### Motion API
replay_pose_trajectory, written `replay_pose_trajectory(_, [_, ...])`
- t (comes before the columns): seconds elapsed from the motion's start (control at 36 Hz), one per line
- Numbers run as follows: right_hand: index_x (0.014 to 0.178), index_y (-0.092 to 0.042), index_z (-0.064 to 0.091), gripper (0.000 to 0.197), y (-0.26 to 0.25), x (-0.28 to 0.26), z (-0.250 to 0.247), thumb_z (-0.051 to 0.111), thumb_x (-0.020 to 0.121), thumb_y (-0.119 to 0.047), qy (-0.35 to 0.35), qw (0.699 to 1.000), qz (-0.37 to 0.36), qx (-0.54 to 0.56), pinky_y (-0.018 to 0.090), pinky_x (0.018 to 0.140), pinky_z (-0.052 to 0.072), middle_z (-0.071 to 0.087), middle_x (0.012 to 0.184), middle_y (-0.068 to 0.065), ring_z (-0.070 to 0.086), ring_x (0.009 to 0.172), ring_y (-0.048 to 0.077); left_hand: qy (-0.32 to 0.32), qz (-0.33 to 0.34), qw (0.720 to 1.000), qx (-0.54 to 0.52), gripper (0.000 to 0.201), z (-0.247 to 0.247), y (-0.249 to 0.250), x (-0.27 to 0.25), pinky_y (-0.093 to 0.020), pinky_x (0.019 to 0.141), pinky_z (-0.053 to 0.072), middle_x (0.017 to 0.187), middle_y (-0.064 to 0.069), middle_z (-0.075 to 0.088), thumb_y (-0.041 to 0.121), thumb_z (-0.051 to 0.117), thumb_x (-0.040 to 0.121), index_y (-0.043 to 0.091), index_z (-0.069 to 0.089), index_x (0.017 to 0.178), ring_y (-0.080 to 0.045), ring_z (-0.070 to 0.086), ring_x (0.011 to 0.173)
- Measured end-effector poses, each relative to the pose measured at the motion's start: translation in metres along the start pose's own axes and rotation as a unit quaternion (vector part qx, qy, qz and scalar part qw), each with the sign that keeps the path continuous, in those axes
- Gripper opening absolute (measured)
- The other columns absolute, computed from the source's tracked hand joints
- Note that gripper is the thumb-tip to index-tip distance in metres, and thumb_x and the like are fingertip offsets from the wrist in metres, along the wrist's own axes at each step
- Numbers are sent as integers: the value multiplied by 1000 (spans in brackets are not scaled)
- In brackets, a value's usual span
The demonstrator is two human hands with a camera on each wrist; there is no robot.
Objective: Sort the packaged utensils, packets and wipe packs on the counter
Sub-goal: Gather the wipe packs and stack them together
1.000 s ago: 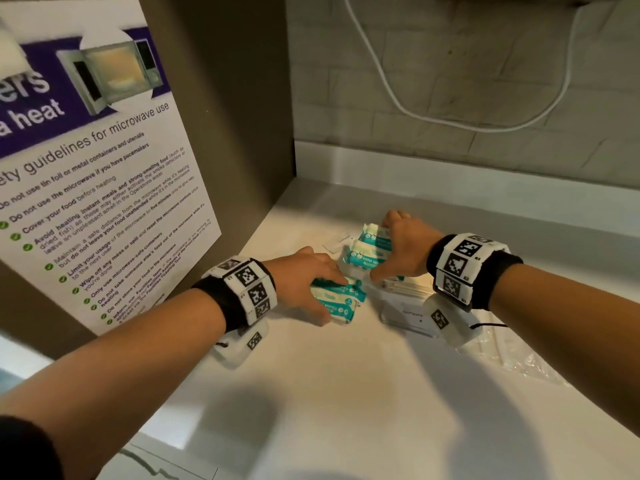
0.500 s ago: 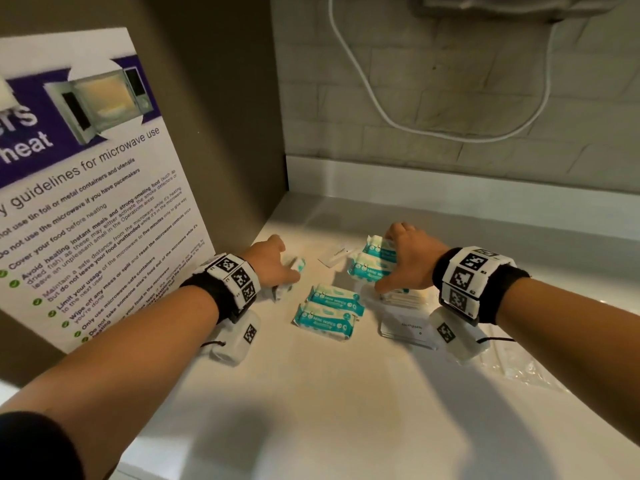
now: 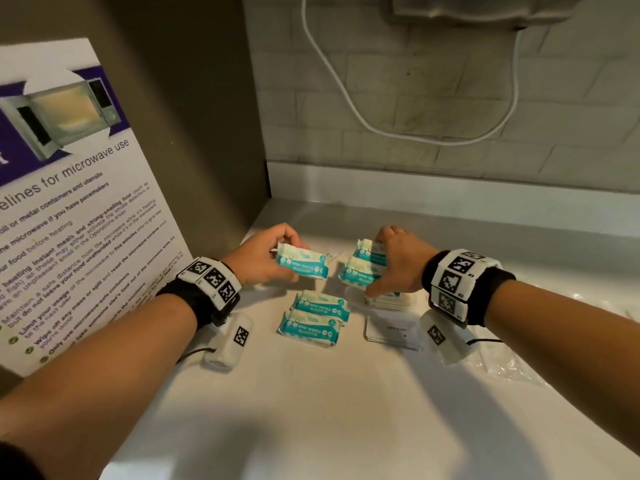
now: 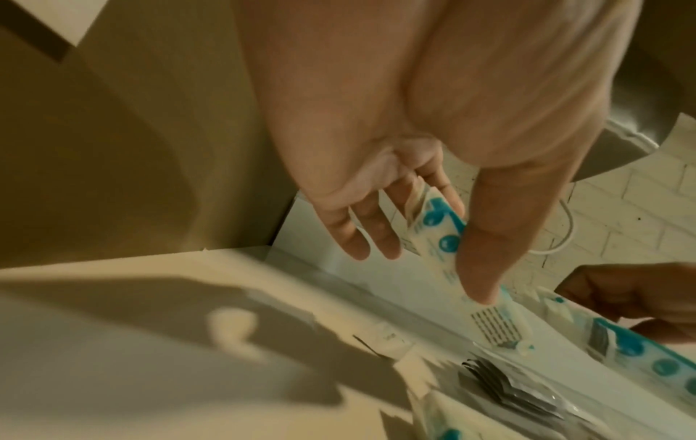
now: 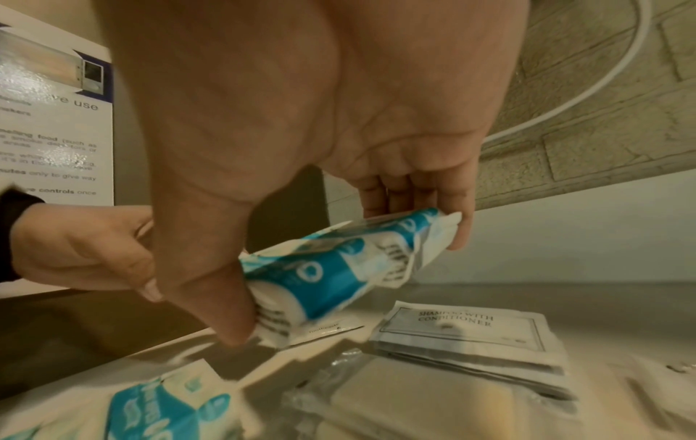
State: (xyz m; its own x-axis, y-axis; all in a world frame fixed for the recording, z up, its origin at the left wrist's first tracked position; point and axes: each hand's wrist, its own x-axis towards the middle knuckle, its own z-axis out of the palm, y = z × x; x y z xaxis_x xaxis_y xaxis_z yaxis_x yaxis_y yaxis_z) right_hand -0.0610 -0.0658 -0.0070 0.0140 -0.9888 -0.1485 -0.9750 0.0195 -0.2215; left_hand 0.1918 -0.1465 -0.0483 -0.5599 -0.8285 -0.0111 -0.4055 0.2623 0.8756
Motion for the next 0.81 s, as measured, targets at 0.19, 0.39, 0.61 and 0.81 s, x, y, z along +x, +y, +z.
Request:
replay_pose_trajectory(0.19, [125, -14, 42, 89, 7, -2, -2, 85, 56, -51, 4, 1000, 14, 2, 34, 87, 50, 50, 116, 2, 48, 98, 18, 13, -18, 992, 125, 43, 16, -2, 14, -12, 67, 41, 102, 8, 63, 13, 87, 67, 23, 62, 100, -8, 54, 90])
replay_pose_trajectory(0.39, [125, -14, 43, 89, 9, -2, -5, 85, 56, -52, 11, 1000, 22, 8, 34, 90, 49, 50, 117, 3, 48, 100, 18, -71, -107, 981, 149, 40, 36, -8, 35, -24, 78, 46, 109, 5, 60, 19, 87, 68, 29, 63, 99, -12, 56, 94])
replay_pose_trajectory(0.61, [125, -15, 41, 89, 14, -5, -5, 84, 57, -51, -3, 1000, 18, 14, 36, 91, 51, 50, 116, 1, 49, 99, 17, 5, -109, 980, 168, 13, 35, 0, 58, -30, 81, 51, 94, 3, 71, 29, 76, 80, 21, 71, 88, -17, 65, 92])
replay_pose_trajectory(0.81, [123, -17, 42, 86, 14, -3, -3, 84, 57, -53, -13, 1000, 8, 14, 34, 89, 52, 50, 114, 0, 50, 99, 17, 11, -184, 923, 338, 57, 48, 10, 81, -40, 94, 52, 120, -11, 67, 49, 69, 82, 6, 63, 121, -29, 64, 106])
